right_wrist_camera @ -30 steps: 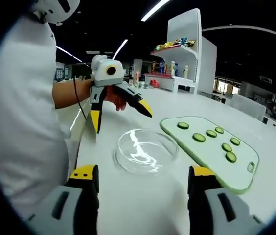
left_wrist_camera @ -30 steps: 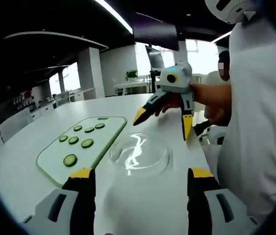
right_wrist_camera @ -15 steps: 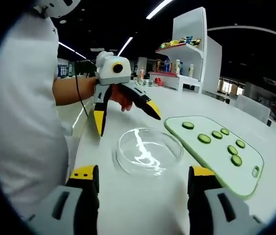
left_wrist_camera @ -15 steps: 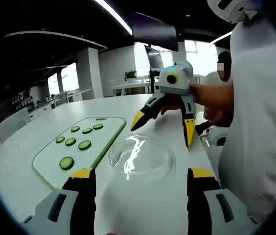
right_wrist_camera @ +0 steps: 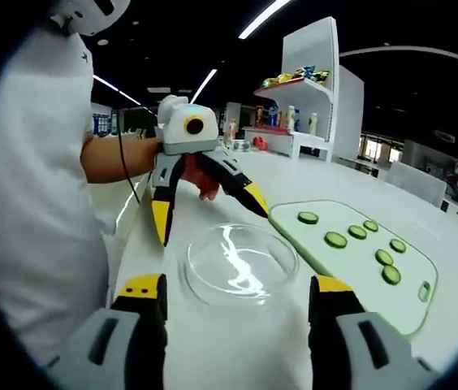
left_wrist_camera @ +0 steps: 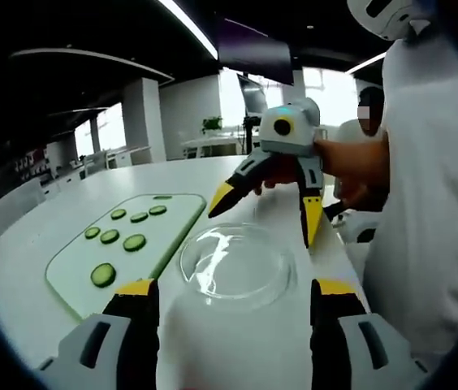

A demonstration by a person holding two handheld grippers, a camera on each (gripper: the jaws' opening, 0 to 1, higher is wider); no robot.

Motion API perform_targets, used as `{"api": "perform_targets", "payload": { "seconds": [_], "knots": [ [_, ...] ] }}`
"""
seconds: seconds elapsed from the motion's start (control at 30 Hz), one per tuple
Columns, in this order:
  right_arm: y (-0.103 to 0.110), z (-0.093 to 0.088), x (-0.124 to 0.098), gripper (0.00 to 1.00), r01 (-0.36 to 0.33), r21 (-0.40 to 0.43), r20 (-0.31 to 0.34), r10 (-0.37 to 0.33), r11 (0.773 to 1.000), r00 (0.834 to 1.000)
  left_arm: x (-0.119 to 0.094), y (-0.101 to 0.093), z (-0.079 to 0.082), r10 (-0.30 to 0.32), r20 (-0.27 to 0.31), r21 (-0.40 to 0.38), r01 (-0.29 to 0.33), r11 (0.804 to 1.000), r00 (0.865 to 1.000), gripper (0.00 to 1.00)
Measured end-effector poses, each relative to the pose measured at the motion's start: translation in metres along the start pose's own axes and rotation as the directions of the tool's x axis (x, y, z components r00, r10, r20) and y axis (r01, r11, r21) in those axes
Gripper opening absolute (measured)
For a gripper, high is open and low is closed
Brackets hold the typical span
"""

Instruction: Open the petri dish lid, add cucumber slices into the petri dish, and close the lid

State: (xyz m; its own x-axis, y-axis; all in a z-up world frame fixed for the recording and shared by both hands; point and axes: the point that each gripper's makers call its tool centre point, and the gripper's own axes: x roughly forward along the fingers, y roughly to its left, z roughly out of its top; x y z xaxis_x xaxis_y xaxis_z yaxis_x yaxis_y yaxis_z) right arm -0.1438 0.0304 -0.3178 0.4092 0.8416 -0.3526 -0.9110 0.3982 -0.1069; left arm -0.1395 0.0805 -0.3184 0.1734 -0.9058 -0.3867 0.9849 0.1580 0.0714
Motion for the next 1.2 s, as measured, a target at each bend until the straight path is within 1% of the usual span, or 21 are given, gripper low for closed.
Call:
{"api": "perform_targets", "payload": {
  "seconds": [0.17,0.33,0.4,0.43,0.63,0.83,1.07,1.2],
  "knots": [
    [0.005,-0.002,0.002,0.73,-0.035,-0.005,-0.006,0.035,0.999,0.999,0.001,0.001,0.000,0.000,0.002,0.002,0.000,1.000,1.000,0.75],
    [-0.002,-0.002,0.003,0.73,-0.025,0.009,-0.006,0.025,1.000,1.000,0.003,0.001,0.000,-0.005,0.000,0.006,0.005,1.000,1.000,0.75],
    [-0.002,-0.001,0.004,0.72,-0.028,0.038,0.003,0.028,0.999,1.000,0.005,0.001,-0.001,-0.010,-0.003,0.006,0.010,1.000,1.000,0.75],
    [-0.003,-0.001,0.005,0.72,-0.027,0.040,0.003,0.027,0.999,1.000,0.005,0.001,-0.001,-0.012,-0.004,0.009,0.012,1.000,1.000,0.75],
    [0.000,-0.004,0.011,0.73,-0.038,0.033,-0.013,0.039,0.999,0.999,0.006,0.005,0.000,-0.003,0.003,0.006,0.003,1.000,1.000,0.74],
    [-0.001,-0.004,0.014,0.73,-0.041,0.028,-0.017,0.042,0.999,0.999,0.009,0.002,0.002,-0.026,0.013,0.001,0.026,1.000,1.000,0.74],
    [-0.003,0.001,0.016,0.74,-0.045,0.040,-0.002,0.045,0.998,0.999,0.009,0.008,0.001,-0.031,0.027,-0.017,0.031,0.999,0.999,0.73],
    [-0.002,0.000,0.017,0.73,-0.055,0.038,-0.009,0.056,0.998,0.998,0.011,0.005,0.004,-0.050,0.040,-0.013,0.050,0.999,0.998,0.73]
  ]
}}
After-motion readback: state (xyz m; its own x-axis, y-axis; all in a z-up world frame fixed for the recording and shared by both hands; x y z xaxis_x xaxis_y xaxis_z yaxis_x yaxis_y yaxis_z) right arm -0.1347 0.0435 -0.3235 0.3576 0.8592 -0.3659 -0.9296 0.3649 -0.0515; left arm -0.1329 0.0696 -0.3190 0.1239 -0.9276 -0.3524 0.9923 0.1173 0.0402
